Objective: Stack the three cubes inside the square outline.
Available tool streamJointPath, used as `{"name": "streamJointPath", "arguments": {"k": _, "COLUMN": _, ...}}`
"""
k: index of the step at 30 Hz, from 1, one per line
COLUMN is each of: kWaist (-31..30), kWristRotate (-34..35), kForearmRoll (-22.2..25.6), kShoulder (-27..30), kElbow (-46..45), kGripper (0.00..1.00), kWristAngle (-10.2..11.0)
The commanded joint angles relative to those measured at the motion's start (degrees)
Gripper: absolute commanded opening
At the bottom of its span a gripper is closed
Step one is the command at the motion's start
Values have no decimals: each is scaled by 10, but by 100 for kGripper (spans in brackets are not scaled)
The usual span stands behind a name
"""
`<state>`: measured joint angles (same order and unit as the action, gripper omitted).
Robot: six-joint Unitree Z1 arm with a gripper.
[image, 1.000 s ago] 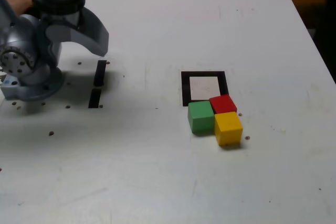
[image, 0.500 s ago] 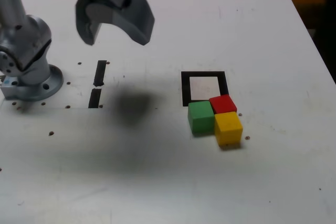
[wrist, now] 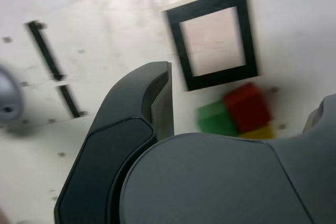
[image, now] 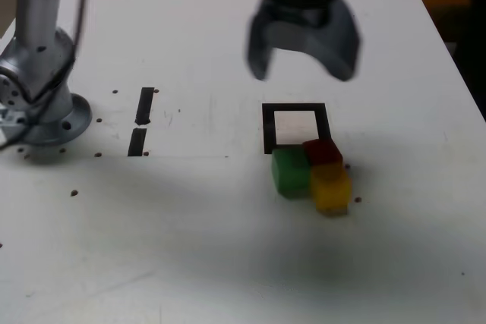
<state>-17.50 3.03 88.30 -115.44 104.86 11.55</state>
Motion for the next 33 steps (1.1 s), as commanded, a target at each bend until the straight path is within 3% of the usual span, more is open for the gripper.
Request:
{"name": "streamJointPath", "arguments": {"k": 1, "kWaist": 2, "kWristRotate": 10, "kForearmRoll": -3, "kShoulder": -10, "kElbow": 21, "kGripper": 99, "kWristAngle": 2}}
{"name": "streamJointPath", "arguments": {"k": 9, "kWaist": 7, "kWristRotate": 64, "kForearmRoll": -49, "kShoulder": -35, "kElbow": -30, "kGripper": 99, "kWristAngle": -5}}
{"name": "streamJointPath", "arguments": {"k": 15, "kWaist": 11, "kWristRotate": 124, "kForearmRoll": -105, "kShoulder": -35, "kElbow": -90, "kGripper": 99, "kWristAngle": -60}}
{"name": "streamJointPath", "arguments": {"k": 19, "kWaist": 11, "kWristRotate": 149, "kForearmRoll": -143, "kShoulder": -44, "kElbow": -108, "kGripper": 100, "kWristAngle": -79}}
{"name": "streamJointPath", "arguments": {"k": 22, "kWaist": 11, "kWristRotate": 163, "kForearmRoll": -169, "kShoulder": -50, "kElbow": -119, "kGripper": 100, "kWristAngle": -77}}
{"name": "streamJointPath", "arguments": {"k": 33, "kWaist": 11, "kWristRotate": 177, "kForearmRoll": -173, "kShoulder": -53, "kElbow": -127, "kGripper": 100, "kWristAngle": -57}}
